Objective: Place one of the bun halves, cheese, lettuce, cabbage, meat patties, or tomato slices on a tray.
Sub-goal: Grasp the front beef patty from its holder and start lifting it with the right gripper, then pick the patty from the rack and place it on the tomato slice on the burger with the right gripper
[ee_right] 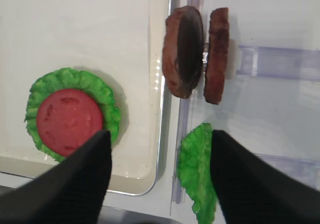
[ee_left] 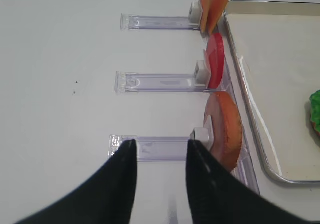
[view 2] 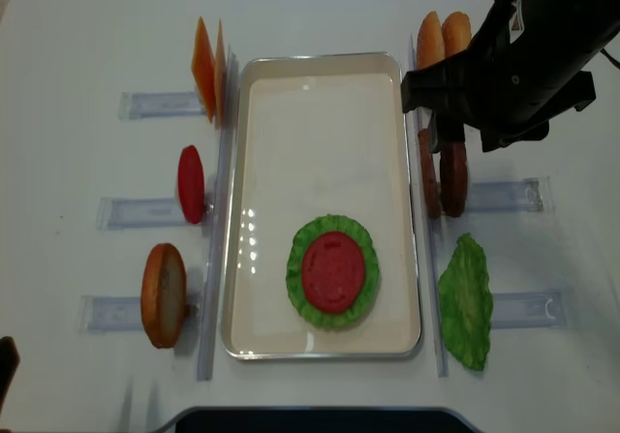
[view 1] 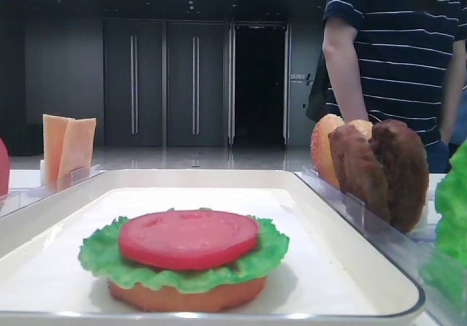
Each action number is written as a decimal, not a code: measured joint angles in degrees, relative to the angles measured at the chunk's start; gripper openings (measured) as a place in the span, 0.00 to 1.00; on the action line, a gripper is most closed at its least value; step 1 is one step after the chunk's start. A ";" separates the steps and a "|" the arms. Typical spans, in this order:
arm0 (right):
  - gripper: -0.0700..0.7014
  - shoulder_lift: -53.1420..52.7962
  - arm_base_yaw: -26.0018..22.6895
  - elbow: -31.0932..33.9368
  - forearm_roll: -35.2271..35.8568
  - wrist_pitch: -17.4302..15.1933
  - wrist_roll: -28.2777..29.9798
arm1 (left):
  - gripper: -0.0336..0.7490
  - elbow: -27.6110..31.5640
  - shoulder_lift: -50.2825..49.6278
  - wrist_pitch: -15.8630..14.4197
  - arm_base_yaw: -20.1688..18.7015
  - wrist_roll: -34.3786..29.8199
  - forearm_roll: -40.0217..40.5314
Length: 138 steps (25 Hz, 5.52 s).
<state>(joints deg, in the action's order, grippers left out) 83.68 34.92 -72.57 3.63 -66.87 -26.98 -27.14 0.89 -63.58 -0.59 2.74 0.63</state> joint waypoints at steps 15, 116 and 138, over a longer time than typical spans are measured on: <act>0.66 7.24 0.75 -0.12 -0.82 5.61 -0.05 | 0.38 0.00 0.00 0.00 0.00 0.00 0.00; 0.28 17.71 0.47 -0.48 -9.44 9.48 2.41 | 0.38 0.00 0.00 0.00 0.00 -0.05 0.00; 0.28 6.72 2.48 -0.42 15.51 6.42 18.03 | 0.38 0.00 0.00 0.00 0.00 -0.05 0.00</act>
<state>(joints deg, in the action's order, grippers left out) 90.39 37.40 -72.99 19.14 -60.45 -8.95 -27.14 0.89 -63.58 -0.59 2.69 0.63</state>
